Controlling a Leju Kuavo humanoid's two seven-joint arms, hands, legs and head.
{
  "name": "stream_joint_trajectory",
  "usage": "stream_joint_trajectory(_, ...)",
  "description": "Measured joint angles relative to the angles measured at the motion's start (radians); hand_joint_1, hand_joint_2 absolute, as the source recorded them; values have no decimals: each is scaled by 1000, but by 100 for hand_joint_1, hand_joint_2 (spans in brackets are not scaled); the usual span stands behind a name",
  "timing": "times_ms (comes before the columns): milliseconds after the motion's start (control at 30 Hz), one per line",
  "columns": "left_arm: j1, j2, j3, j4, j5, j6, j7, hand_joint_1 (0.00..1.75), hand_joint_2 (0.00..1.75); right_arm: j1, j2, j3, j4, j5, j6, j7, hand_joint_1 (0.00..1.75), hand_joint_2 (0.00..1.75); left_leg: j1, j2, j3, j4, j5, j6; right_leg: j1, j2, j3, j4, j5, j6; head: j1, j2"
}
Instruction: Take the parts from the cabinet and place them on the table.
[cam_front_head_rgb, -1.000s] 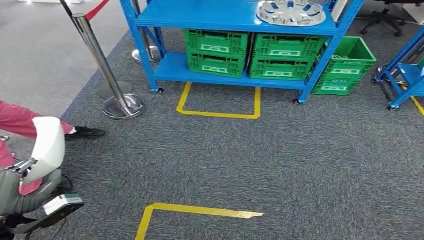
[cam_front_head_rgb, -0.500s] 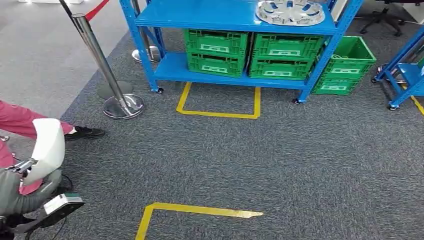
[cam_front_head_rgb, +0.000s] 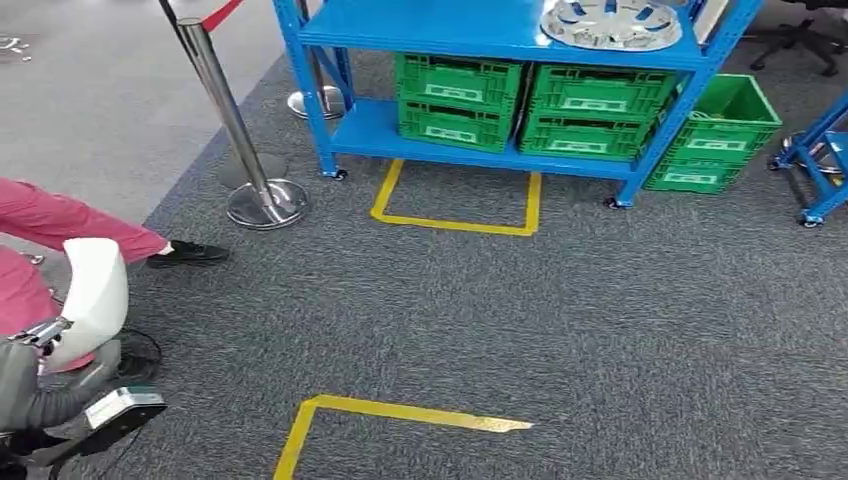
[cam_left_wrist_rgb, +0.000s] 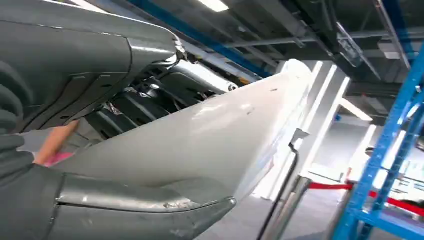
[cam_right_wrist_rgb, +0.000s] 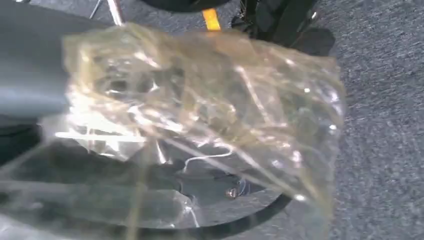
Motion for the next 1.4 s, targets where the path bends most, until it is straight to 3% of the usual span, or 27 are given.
stream_joint_trajectory(33,0,-1,0,0,0,0,0,175,175,-2,0,0,0,1,1,0,0,0,-1,-8,-4,5,1,-8,-8,69,36,-67,-14,0,0,0)
stream_joint_trajectory(67,-3,-1,1,0,0,0,0,175,175,-1,0,0,0,1,2,-1,0,0,-4,-19,-10,14,-1,-16,-5,71,38,-74,-14,-6,-2,0)
stream_joint_trajectory(167,2,-2,4,0,2,0,-2,175,175,2,0,-1,0,5,2,-2,0,0,4,-48,-16,6,10,-38,4,33,42,-68,-12,-28,-3,0)
stream_joint_trajectory(200,3,-1,5,0,2,0,-2,175,175,0,0,-2,0,5,2,-3,0,0,7,-56,-19,18,11,-42,-5,16,34,-77,-4,-40,-2,0)
stream_joint_trajectory(267,3,1,6,0,2,0,-2,175,175,1,0,-3,0,5,3,-6,0,0,1,15,-59,98,-60,-47,0,-10,33,-76,-2,-51,-11,0)
stream_joint_trajectory(333,3,-1,6,1,2,0,-2,175,175,4,0,-5,0,5,4,-6,0,0,3,38,-121,252,-145,-53,6,-39,29,-75,-2,-53,-11,0)
stream_joint_trajectory(400,5,-1,6,2,2,0,-2,175,175,4,-1,-7,0,5,4,-7,0,0,3,43,-135,315,-159,-53,10,-69,26,-74,-2,-54,-11,0)
stream_joint_trajectory(433,5,-1,6,2,2,0,-2,175,175,4,-1,-8,0,5,4,-7,0,0,3,45,-110,280,-135,-51,12,-82,26,-74,-3,-54,-11,0)
stream_joint_trajectory(500,6,-1,6,2,2,0,-2,175,175,2,-1,-9,0,5,4,-7,0,0,2,59,-11,115,-60,-43,15,-105,29,-74,-4,-52,-11,0)
stream_joint_trajectory(533,6,-1,7,2,2,0,-2,175,175,2,-1,-9,0,5,5,-7,0,0,-1,89,37,34,-39,-37,17,-114,38,-74,-5,-51,-11,0)
stream_joint_trajectory(567,4,-1,7,2,2,0,-2,175,175,2,-1,-9,0,5,5,-7,0,0,-11,118,45,14,-55,-28,24,-122,33,-73,-6,-48,-10,0)
stream_joint_trajectory(700,13,-1,15,2,2,0,-2,175,175,0,-1,-8,-2,7,9,-9,0,0,-13,78,32,3,-39,-1,23,-152,48,-76,-3,-30,-10,0)
stream_joint_trajectory(767,9,-1,17,2,2,0,-2,175,175,1,-1,-7,-5,8,9,-10,0,0,-6,65,34,-5,-29,10,17,-61,22,-33,-43,-16,-5,0)
stream_joint_trajectory(800,6,-2,16,2,3,0,-2,175,175,2,-1,-6,-6,9,9,-9,0,0,-5,57,28,-4,-26,15,14,-36,-12,43,-85,-13,-4,0)
stream_joint_trajectory(867,8,-3,16,2,3,0,-2,175,175,7,-1,-5,-6,10,9,-9,0,0,-7,36,21,-4,-23,17,13,-27,-91,207,-149,-9,-5,0)
stream_joint_trajectory(900,8,-3,16,3,3,0,-2,175,175,9,-1,-5,-6,10,9,-9,0,0,-7,24,20,-4,-21,18,14,-26,-112,244,-151,-9,-5,0)
stream_joint_trajectory(933,9,-4,16,3,3,0,-2,175,175,10,-1,-5,-6,10,9,-9,0,0,-7,12,20,-3,-21,17,13,-26,-107,231,-128,-9,-5,0)
stream_joint_trajectory(1000,9,-4,16,3,3,0,-2,175,175,11,-1,-5,-6,10,9,-9,0,0,-7,-15,22,-2,-19,15,13,-18,-39,86,-36,-13,-5,0)
stream_joint_trajectory(1033,8,-4,16,3,3,0,-2,175,175,11,-1,-5,-7,10,9,-9,0,0,-6,-28,22,0,-18,12,11,12,10,-17,10,-18,-5,0)
stream_joint_trajectory(1067,9,-4,16,3,3,0,-2,175,175,10,-2,-5,-6,10,9,-9,0,0,-6,-37,18,3,-18,7,6,77,32,-59,-3,-23,-6,0)
stream_joint_trajectory(1100,5,-3,16,3,3,0,-2,175,175,12,-2,-5,-7,10,8,-9,0,0,-8,-51,9,12,-20,-1,3,83,34,-80,-5,-23,-8,0)
stream_joint_trajectory(1200,9,-2,17,3,3,0,-2,175,175,12,-2,-5,-8,11,9,-9,0,0,2,-88,-3,6,-9,-25,13,46,45,-76,-3,-39,-6,0)
stream_joint_trajectory(1233,10,-2,18,3,3,0,-2,175,175,11,-2,-5,-10,11,10,-9,0,0,4,-88,-4,14,-11,-28,2,27,50,-89,7,-46,-6,0)
stream_joint_trajectory(1267,11,-2,19,3,5,1,-3,175,175,11,-2,-5,-10,11,11,-10,0,0,-3,-27,-16,39,-34,-31,5,13,51,-93,9,-50,-10,0)
stream_joint_trajectory(1300,6,0,19,3,5,0,-4,175,175,13,-2,-5,-10,11,11,-10,0,0,-2,9,-44,95,-75,-36,5,-2,51,-92,9,-54,-16,0)
stream_joint_trajectory(1367,3,-2,18,3,5,1,-5,175,175,14,-2,-5,-10,13,13,-10,0,0,3,39,-116,251,-150,-45,8,-35,47,-92,7,-56,-16,0)
stream_joint_trajectory(1400,5,-2,18,4,5,0,-5,175,175,13,-2,-5,-10,13,13,-10,0,0,5,42,-140,305,-165,-49,8,-51,36,-91,5,-55,-16,0)
